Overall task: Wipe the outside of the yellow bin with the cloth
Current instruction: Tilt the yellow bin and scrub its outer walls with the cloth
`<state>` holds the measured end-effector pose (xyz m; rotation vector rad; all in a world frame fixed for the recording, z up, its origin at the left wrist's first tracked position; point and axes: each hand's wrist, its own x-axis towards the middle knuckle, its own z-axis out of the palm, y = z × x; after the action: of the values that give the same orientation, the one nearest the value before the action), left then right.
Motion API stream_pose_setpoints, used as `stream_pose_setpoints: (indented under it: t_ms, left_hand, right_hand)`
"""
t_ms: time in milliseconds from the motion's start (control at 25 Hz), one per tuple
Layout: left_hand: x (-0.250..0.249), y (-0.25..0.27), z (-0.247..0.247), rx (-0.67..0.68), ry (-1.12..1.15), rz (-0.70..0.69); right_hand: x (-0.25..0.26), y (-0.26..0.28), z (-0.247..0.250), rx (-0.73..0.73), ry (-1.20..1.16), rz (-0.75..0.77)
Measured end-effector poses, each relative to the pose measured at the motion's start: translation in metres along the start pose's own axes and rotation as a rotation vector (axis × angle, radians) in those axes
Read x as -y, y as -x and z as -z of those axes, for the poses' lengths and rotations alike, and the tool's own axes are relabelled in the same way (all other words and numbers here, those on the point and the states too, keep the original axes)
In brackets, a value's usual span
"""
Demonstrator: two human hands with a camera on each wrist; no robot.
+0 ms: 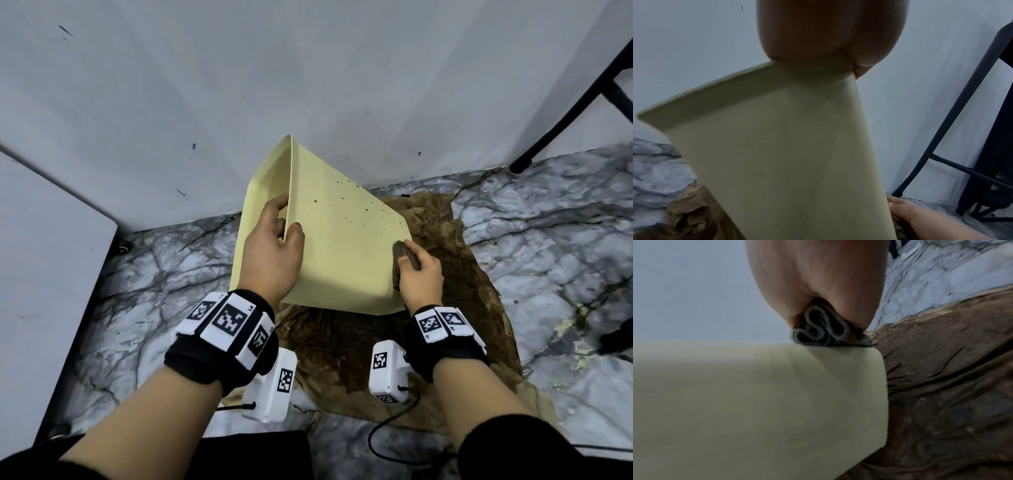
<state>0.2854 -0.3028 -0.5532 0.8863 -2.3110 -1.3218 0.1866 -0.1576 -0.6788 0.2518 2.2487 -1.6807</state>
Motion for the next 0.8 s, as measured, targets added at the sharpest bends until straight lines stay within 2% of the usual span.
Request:
stream_pose_setpoints:
  t_ms: [120,360,440,560,800]
  left_hand:
    - [-0.001,0.000,-0.002,-0.007,0.034,-0.019]
    - [-0.001,0.001,-0.006,-0.007,0.023,-0.057]
    - [0.000,0.001,-0.005,-0.017,0.006,-0.064]
    - [-0.001,0.000,-0.005,-0.012,-0.021,-0.067]
    - [-0.001,-0.001,-0.003,0.022,-0.009,-0.061]
  right_hand:
    - [0.021,0.017,-0.006,0.030,0.037,0.037]
    - [0.080,0.061,-0.046,0.155,0.000,0.430]
    - [0.090,0.067,-0.051,0.195,-0.014,0.488]
    - [0.089,0.059,-0.046,0.224,-0.038,0.478]
    - [0.052,0.019,-0.028,0.153,-0.025,0.292]
